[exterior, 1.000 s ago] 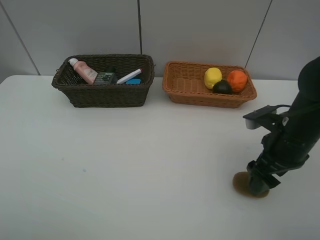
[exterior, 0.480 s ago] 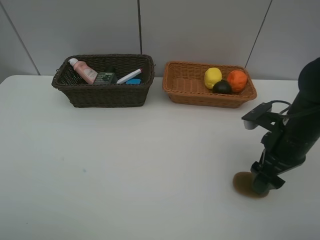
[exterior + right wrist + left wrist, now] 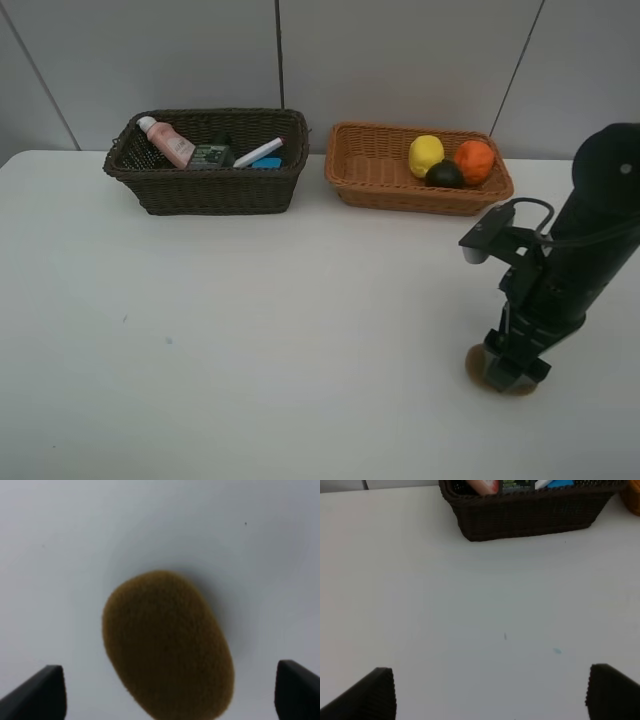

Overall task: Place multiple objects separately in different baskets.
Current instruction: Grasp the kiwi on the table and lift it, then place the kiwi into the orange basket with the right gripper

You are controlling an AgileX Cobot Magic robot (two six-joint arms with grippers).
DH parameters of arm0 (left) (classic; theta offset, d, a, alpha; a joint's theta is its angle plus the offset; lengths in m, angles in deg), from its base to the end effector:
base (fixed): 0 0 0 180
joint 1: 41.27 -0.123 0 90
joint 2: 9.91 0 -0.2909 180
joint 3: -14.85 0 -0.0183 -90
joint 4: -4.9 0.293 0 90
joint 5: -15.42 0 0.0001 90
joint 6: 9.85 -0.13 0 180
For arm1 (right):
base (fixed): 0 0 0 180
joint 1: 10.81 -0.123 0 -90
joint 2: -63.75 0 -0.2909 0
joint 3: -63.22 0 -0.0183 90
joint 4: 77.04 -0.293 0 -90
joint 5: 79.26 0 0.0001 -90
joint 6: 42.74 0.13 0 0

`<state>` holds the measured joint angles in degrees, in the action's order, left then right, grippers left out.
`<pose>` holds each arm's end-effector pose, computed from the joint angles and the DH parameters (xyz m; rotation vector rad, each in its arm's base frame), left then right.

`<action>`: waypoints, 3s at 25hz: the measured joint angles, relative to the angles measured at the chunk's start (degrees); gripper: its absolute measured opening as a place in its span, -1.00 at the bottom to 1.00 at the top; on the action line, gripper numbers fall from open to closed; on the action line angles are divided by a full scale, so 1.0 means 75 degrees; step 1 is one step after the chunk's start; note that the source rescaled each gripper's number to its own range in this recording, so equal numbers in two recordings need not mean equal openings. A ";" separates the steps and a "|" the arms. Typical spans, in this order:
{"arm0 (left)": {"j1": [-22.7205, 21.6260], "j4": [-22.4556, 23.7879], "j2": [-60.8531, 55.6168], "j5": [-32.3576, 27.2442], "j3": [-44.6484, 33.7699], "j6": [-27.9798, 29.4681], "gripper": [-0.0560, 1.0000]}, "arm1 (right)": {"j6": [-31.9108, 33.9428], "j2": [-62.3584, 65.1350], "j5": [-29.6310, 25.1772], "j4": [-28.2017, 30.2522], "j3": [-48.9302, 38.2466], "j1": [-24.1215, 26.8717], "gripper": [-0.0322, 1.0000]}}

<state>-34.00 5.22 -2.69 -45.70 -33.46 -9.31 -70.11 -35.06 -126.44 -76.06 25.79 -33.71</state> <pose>0.0584 -0.0068 0.2821 0.1192 2.0333 -0.0789 0.2333 0.0968 0.0818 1.3256 -2.7818 0.0152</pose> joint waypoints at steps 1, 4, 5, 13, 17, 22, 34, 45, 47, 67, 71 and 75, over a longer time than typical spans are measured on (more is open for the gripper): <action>0.0000 0.0000 0.0000 0.0000 0.0000 0.0000 1.00 | 0.0000 -0.0044 0.0020 0.0000 0.0000 -0.0007 0.95; 0.0000 0.0000 0.0000 0.0000 0.0000 0.0000 1.00 | 0.0000 -0.0222 0.0100 0.0000 -0.0043 -0.0007 0.95; 0.0000 0.0000 0.0000 0.0000 0.0000 0.0000 1.00 | 0.0000 -0.0279 0.0139 0.0006 -0.0087 -0.0007 0.95; 0.0000 0.0000 0.0000 0.0000 0.0000 0.0000 1.00 | 0.0005 -0.0506 0.1029 0.0220 -0.0619 -0.0007 0.96; 0.0000 0.0000 0.0000 0.0000 0.0000 0.0000 1.00 | 0.0005 -0.0675 0.1332 0.0252 -0.0696 -0.0007 0.96; 0.0000 0.0000 0.0000 0.0000 0.0000 0.0000 1.00 | 0.0005 -0.1027 0.1552 0.0306 -0.0696 -0.0007 0.96; 0.0000 0.0000 0.0000 0.0000 0.0000 0.0000 1.00 | 0.0021 -0.1209 0.1939 0.0559 -0.0688 -0.0007 -0.15; 0.0000 0.0000 0.0000 0.0000 0.0000 0.0000 1.00 | 0.0030 -0.1353 0.0942 0.0105 0.0112 -0.0007 -0.14; 0.0000 0.0000 0.0000 0.0000 0.0000 0.0000 1.00 | 0.0134 -0.1353 0.0417 0.0015 0.0768 -0.0007 -0.14; 0.0000 0.0000 0.0000 0.0000 0.0000 0.0000 1.00 | 0.1762 -0.3935 0.1818 0.0093 0.7593 -0.0007 -0.14; 0.0000 0.0000 0.0000 0.0000 0.0000 0.0000 1.00 | 0.1775 -0.4507 0.1837 0.0071 0.7779 -0.0007 -0.14; 0.0000 0.0000 0.0000 0.0000 0.0000 0.0000 1.00 | 0.2209 -0.4575 0.2095 0.0188 0.7805 -0.0007 0.69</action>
<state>-34.00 5.22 -2.69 -45.70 -33.46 -9.31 -53.55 -69.38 -110.73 -74.65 84.32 -33.76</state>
